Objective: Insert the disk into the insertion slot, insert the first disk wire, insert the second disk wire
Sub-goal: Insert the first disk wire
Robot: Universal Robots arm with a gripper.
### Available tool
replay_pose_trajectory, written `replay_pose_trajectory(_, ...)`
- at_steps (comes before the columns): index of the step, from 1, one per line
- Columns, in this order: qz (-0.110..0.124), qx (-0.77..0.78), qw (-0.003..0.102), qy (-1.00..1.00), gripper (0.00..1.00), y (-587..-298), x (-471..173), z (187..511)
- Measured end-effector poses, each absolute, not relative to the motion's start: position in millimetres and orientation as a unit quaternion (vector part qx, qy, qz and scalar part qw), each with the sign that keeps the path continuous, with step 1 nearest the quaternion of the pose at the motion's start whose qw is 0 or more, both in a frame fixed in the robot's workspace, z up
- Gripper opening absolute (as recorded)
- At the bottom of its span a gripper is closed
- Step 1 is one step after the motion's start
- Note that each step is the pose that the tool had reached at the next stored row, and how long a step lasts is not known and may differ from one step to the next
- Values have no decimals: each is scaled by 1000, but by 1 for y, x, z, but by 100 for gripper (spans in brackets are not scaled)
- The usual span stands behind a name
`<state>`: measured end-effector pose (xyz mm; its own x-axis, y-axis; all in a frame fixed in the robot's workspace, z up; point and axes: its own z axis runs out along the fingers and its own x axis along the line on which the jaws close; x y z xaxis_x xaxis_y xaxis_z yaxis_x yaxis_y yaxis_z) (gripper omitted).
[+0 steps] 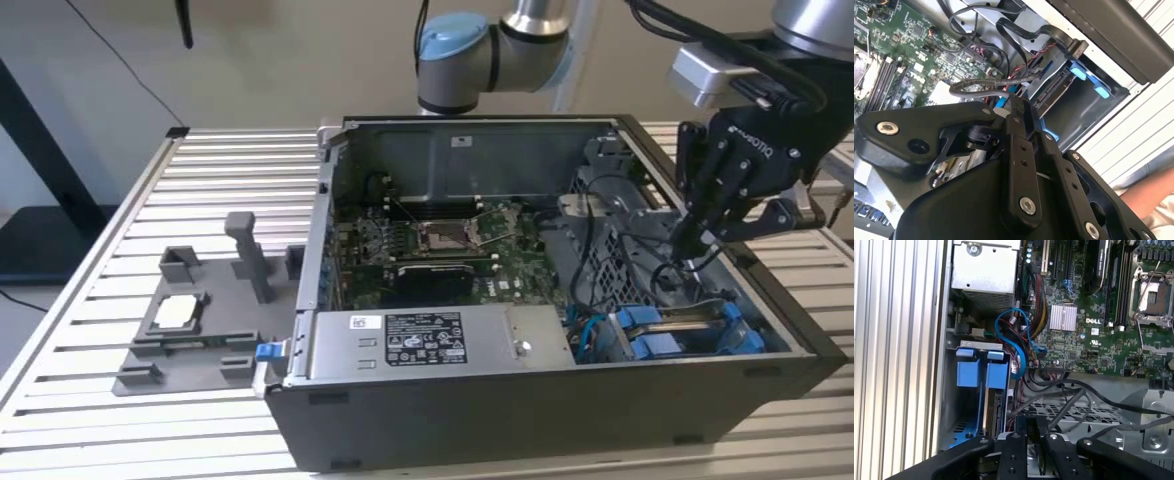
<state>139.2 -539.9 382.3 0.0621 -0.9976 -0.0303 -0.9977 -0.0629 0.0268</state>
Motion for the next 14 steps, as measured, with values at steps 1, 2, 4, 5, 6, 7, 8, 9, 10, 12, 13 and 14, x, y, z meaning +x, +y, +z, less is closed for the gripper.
replay_pose_trajectory(1,20,-729,1,684,19,-540,139,382)
replay_pose_trajectory(2,20,-729,1,685,19,-541,140,382)
replay_pose_trajectory(4,20,-729,1,684,19,-542,140,381)
replay_pose_trajectory(5,20,-729,1,684,19,-543,140,381)
replay_pose_trajectory(6,20,-729,1,684,19,-543,141,380)
replay_pose_trajectory(7,20,-729,1,684,19,-544,141,380)
replay_pose_trajectory(8,20,-729,1,684,19,-544,142,380)
replay_pose_trajectory(9,20,-729,1,684,19,-545,142,379)
replay_pose_trajectory(10,20,-729,1,684,19,-546,142,379)
replay_pose_trajectory(12,20,-729,1,684,19,-547,143,378)
replay_pose_trajectory(13,20,-729,1,684,19,-548,144,378)
replay_pose_trajectory(14,20,-729,1,684,19,-548,145,377)
